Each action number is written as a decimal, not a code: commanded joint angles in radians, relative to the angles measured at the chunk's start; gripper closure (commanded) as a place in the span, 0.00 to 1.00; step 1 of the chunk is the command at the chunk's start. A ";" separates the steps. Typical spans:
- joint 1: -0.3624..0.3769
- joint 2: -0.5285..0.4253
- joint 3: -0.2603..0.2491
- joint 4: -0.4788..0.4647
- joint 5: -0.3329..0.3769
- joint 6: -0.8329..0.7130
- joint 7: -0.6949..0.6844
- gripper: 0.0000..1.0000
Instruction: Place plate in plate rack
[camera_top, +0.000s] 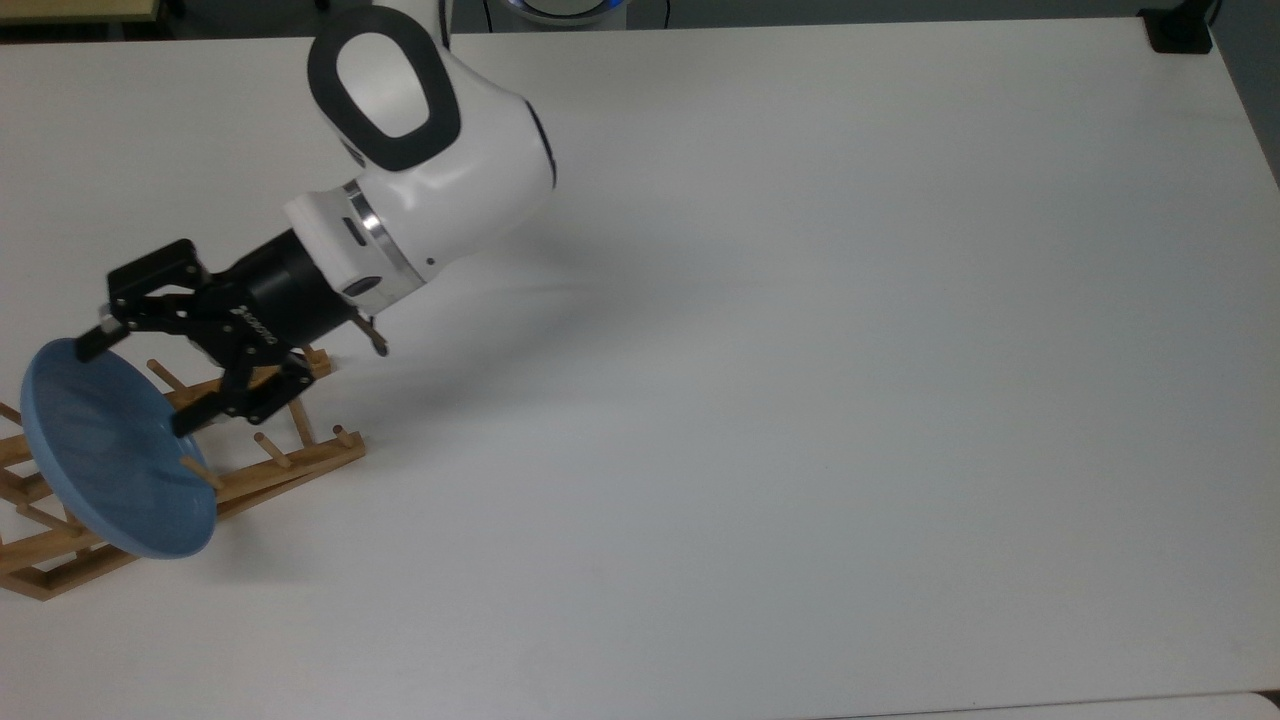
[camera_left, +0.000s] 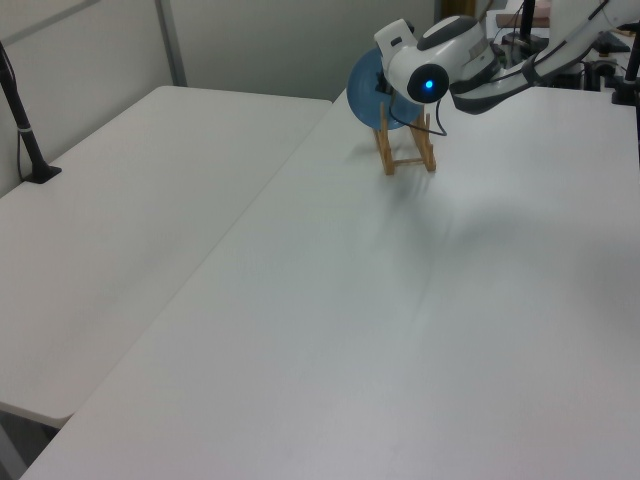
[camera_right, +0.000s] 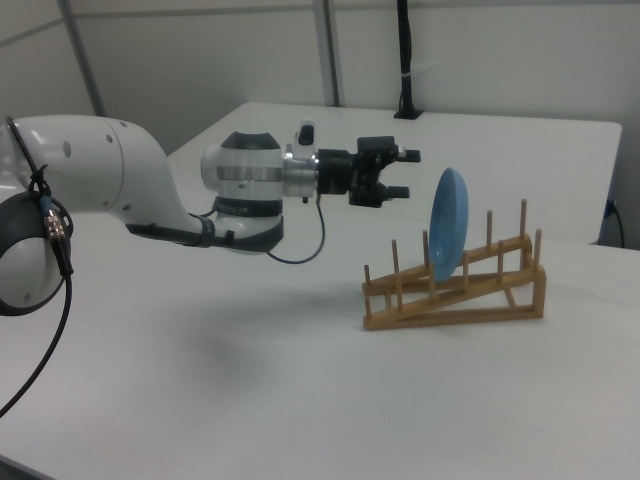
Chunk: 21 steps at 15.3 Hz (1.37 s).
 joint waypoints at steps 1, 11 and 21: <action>-0.003 -0.043 0.065 -0.019 0.134 0.017 0.013 0.00; 0.023 -0.195 0.194 -0.019 0.890 -0.134 0.007 0.00; 0.040 -0.425 0.180 -0.013 1.580 -0.544 -0.171 0.00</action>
